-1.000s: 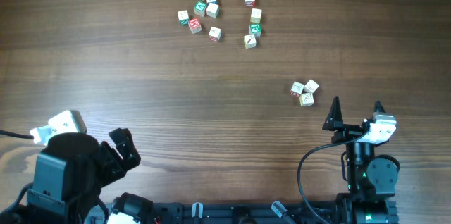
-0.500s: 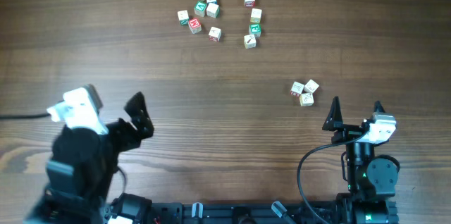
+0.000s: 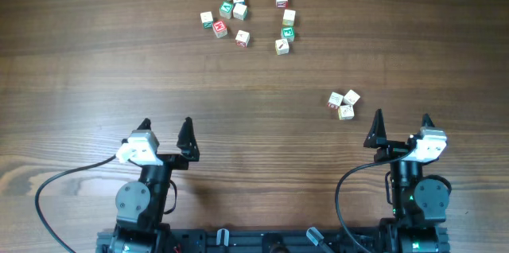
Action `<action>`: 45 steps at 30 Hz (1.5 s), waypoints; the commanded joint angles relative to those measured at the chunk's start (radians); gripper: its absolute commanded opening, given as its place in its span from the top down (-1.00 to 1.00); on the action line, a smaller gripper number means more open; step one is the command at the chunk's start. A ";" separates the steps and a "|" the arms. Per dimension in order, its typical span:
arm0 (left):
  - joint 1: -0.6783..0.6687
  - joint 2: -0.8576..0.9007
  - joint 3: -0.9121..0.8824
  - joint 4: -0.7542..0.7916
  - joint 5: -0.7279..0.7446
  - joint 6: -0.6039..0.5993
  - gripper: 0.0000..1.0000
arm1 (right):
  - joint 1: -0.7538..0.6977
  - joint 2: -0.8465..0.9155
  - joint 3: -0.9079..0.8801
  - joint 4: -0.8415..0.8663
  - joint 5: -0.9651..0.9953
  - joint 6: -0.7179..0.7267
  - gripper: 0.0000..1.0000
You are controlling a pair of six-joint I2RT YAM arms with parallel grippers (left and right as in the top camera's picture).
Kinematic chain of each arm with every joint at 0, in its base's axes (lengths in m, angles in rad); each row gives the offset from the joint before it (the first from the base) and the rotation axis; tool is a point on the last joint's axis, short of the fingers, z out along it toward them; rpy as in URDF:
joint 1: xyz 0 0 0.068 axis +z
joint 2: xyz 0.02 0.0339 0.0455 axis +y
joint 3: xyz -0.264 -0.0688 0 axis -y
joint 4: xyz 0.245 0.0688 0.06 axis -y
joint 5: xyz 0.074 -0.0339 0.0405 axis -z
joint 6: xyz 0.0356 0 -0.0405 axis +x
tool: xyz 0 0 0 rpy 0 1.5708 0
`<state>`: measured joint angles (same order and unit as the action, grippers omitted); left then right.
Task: Form a circle
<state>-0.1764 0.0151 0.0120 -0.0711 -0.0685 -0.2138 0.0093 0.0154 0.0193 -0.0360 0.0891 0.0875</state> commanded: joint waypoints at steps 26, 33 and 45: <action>0.014 -0.010 -0.006 -0.003 0.068 0.154 -1.00 | -0.004 -0.011 0.006 0.005 -0.009 -0.008 -0.99; 0.014 -0.010 -0.006 -0.003 0.068 0.154 -1.00 | -0.004 -0.011 0.006 0.005 -0.009 -0.008 -0.99; 0.014 -0.010 -0.006 -0.003 0.068 0.154 -1.00 | -0.004 -0.011 0.006 0.005 -0.009 -0.008 -0.99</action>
<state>-0.1696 0.0147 0.0120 -0.0742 -0.0158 -0.0826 0.0093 0.0154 0.0193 -0.0360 0.0891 0.0875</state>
